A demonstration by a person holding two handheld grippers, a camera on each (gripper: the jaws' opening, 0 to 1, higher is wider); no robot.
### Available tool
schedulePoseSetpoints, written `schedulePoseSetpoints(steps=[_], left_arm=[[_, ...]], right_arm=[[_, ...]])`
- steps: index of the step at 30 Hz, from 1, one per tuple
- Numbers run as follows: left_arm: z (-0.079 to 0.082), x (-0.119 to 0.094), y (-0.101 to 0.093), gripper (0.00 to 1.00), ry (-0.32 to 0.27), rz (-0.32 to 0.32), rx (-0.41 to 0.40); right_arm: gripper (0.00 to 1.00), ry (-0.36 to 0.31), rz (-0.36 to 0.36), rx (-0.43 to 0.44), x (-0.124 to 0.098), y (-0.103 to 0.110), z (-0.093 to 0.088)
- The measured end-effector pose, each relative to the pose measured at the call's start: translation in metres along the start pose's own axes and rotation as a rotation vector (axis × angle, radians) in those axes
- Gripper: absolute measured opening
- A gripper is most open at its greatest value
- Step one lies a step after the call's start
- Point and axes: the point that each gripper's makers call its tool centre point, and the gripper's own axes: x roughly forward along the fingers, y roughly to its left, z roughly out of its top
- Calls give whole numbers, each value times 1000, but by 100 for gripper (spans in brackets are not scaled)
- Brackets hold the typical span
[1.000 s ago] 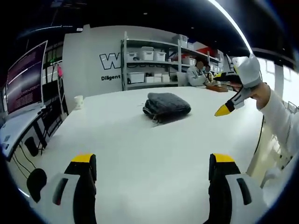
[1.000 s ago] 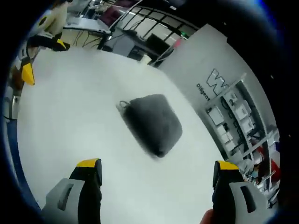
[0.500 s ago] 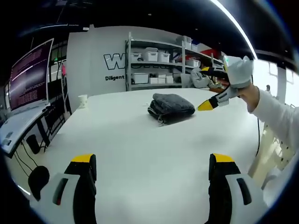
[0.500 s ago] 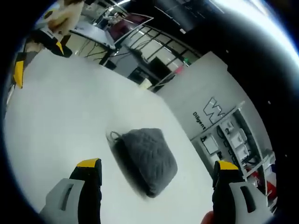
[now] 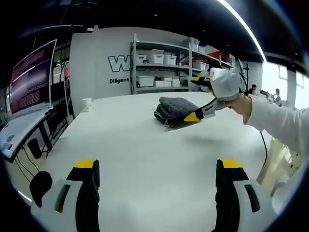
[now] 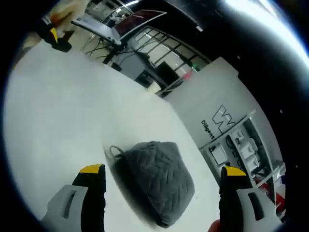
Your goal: Open the folded towel by lifting each exposed corner and separating the folded layers until the towel lies flat within the target outline without major curled edges
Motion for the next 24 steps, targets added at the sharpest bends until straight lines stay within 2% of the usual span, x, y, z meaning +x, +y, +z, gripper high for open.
schedulePoseSetpoints(steps=[9,15,24], left_arm=[[-2,-3,5,100,-1,11,-6],[-3,-6,11,99,-4,26,-14],[-3,-6,11,99,-5,17,-11]], right_arm=[[91,33,-64,29,24,2,-9],[85,33,-73,54,27,6,-8],[77,45,-81,-14,42,15,-7]])
